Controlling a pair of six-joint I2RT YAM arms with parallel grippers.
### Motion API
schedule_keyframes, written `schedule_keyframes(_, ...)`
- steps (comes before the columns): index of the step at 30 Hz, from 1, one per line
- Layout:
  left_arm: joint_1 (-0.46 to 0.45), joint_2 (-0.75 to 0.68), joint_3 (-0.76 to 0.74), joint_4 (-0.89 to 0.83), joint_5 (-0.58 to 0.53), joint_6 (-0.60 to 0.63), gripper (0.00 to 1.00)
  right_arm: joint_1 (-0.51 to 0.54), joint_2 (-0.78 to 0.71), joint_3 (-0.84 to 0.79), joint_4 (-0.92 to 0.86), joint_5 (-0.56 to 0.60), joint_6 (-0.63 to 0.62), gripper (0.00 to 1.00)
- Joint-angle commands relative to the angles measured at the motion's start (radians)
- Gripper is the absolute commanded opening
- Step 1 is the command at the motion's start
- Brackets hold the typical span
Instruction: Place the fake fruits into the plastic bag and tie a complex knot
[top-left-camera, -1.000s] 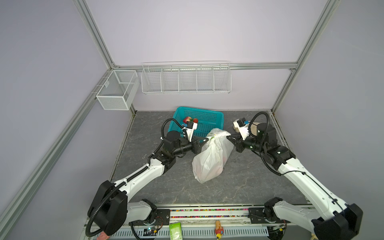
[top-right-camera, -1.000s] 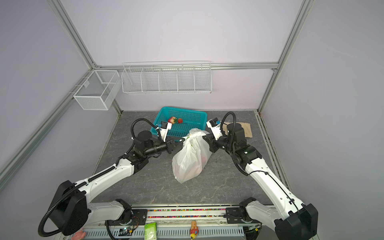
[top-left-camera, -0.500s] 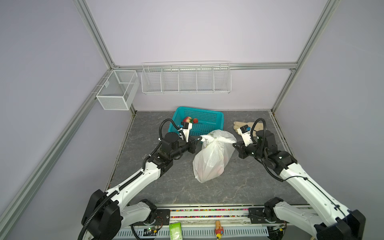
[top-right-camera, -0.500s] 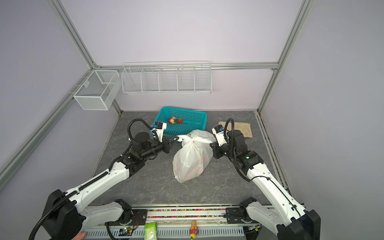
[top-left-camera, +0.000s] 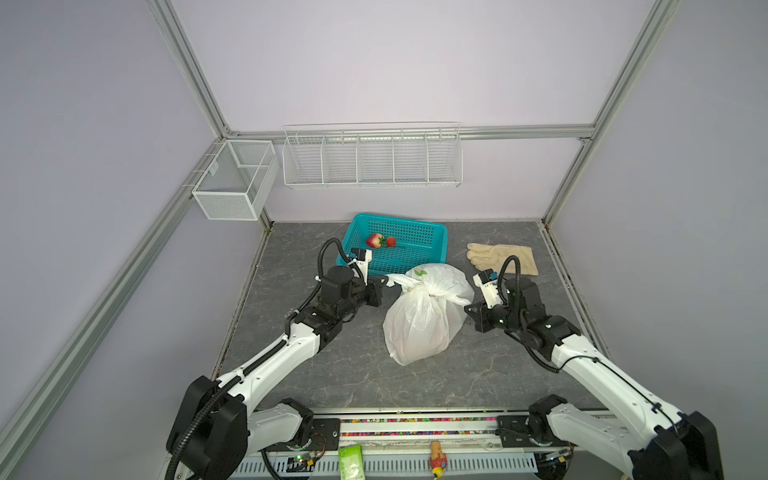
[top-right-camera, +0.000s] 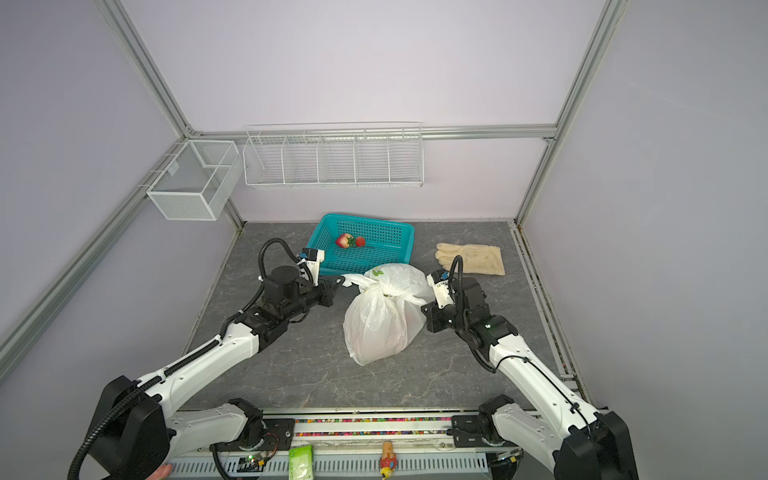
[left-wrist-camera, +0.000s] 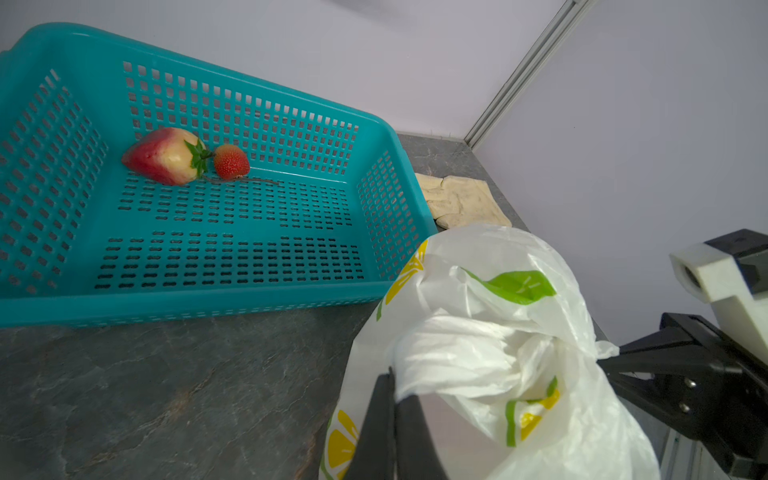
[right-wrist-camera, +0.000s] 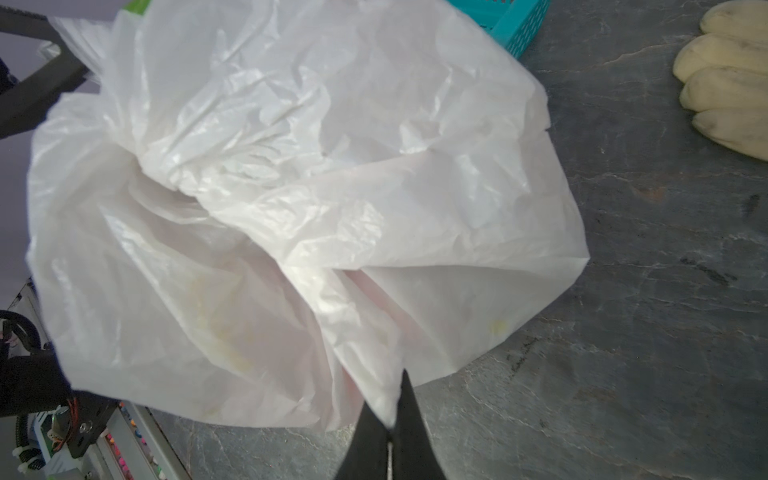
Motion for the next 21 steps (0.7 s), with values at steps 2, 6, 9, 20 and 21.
schedule_keyframes(2, 0.007, -0.029, -0.004, -0.001, -0.081, -0.034, 0.0, -0.025, 0.02, 0.023, -0.046, 0.084, 0.003, 0.06)
schedule_keyframes(6, 0.077, -0.042, -0.052, -0.103, -0.214, -0.077, 0.0, -0.155, 0.018, -0.073, -0.029, 0.046, 0.059, 0.06)
schedule_keyframes(9, 0.078, -0.055, -0.091, -0.044, -0.148, -0.069, 0.0, -0.154, 0.013, -0.098, 0.006, 0.035, 0.086, 0.06)
schedule_keyframes(20, 0.075, -0.086, -0.079, -0.052, -0.038, -0.072, 0.0, -0.116, -0.019, -0.1, -0.004, -0.006, 0.116, 0.06)
schedule_keyframes(21, 0.074, -0.086, -0.084, -0.083, -0.1, -0.091, 0.0, -0.142, -0.028, -0.121, 0.002, -0.015, 0.13, 0.06)
